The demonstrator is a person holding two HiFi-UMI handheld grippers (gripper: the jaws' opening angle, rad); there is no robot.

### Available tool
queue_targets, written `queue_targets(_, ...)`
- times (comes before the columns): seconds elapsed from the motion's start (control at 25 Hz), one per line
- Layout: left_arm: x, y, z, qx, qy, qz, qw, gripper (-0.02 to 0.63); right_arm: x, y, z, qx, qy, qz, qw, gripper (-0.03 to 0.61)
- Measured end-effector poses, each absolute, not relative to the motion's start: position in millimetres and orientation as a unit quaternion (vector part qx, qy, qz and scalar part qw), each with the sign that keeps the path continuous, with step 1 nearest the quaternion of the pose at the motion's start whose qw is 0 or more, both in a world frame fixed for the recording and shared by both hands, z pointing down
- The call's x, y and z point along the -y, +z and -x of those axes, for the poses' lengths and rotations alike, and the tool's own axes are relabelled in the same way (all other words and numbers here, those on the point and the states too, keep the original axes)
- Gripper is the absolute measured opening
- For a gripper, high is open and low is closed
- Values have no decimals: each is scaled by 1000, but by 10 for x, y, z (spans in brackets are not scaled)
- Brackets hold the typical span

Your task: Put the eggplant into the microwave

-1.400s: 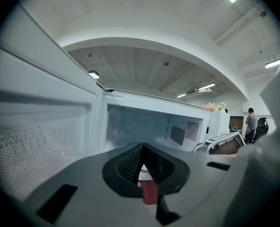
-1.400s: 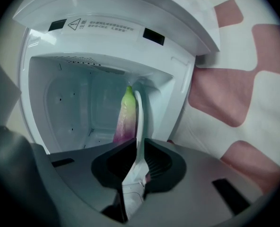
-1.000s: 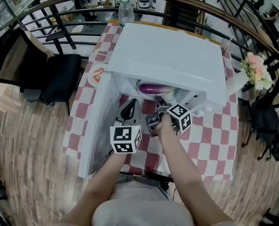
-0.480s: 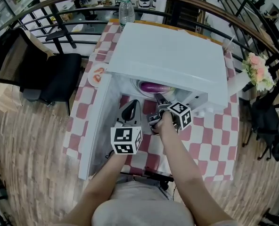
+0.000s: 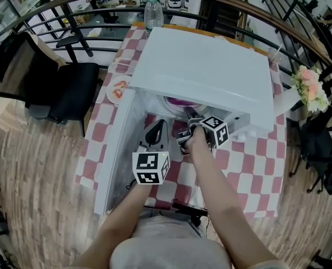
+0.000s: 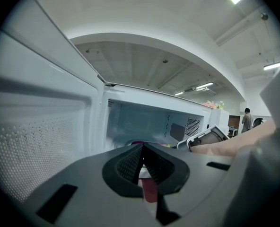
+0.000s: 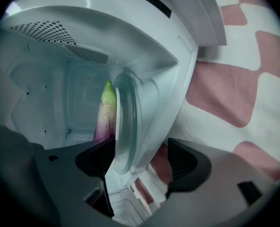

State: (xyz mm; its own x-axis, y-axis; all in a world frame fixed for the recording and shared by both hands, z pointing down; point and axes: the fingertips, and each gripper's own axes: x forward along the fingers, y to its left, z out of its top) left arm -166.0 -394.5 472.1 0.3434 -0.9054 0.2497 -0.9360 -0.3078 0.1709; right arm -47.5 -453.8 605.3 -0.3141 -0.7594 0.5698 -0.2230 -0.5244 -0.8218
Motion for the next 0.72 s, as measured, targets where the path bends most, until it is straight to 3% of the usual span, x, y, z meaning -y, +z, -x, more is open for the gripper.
queue_targets(0.72, 3780, 4657, 1658, 584, 47, -799, 139, 3, 4202, 5657, 746, -516, -684, 481, 185, 344)
